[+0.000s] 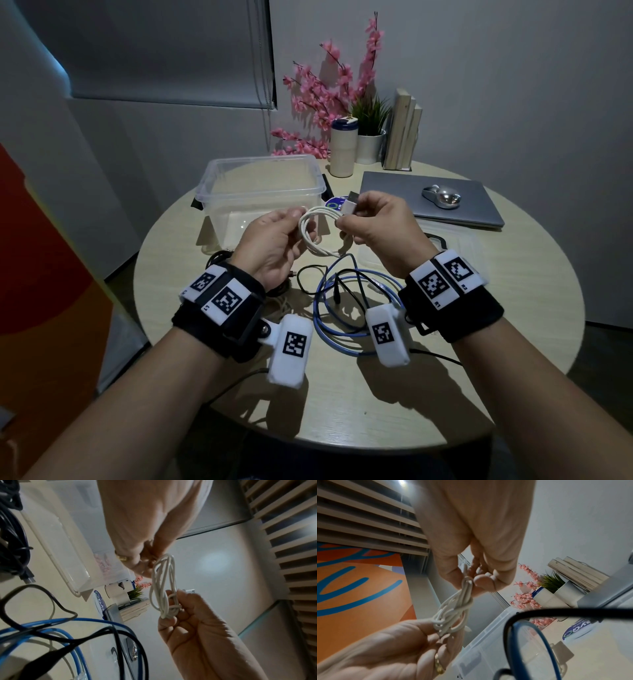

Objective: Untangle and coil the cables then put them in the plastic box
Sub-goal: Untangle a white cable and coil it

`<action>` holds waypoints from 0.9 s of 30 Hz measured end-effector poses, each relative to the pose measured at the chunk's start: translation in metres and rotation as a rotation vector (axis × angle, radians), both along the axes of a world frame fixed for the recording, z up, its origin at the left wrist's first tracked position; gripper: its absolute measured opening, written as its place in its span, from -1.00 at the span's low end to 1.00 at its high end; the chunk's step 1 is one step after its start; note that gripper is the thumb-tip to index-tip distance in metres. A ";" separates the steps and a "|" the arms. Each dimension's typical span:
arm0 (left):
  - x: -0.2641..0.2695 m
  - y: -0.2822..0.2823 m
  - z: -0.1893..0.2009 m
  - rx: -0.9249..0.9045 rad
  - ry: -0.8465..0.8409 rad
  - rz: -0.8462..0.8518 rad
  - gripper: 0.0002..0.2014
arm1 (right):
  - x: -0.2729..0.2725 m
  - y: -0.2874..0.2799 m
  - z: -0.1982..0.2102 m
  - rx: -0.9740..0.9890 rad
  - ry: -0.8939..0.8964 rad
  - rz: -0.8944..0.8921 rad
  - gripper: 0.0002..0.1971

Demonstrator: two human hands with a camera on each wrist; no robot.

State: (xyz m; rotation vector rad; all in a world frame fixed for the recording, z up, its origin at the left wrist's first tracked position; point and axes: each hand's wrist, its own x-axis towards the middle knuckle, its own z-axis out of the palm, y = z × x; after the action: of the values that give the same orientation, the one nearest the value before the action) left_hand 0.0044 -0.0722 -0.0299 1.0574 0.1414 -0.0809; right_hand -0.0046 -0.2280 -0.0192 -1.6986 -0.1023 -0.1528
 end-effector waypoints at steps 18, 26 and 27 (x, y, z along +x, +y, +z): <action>-0.004 0.018 0.008 0.696 -0.452 -0.074 -0.84 | 0.003 0.001 -0.001 -0.022 0.115 -0.024 -0.93; -0.005 0.016 0.005 1.031 -0.530 -0.019 -0.96 | 0.004 0.004 0.001 -0.007 0.086 0.061 -0.97; -0.004 0.017 0.004 1.046 -0.535 -0.035 -0.96 | 0.004 0.004 0.000 -0.004 0.083 0.074 -0.96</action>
State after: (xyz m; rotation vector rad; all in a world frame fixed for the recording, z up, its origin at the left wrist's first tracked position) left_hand 0.0008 -0.0554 -0.0257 2.0814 -0.3661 0.2784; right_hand -0.0010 -0.2243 -0.0192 -1.6998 -0.1034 -0.0267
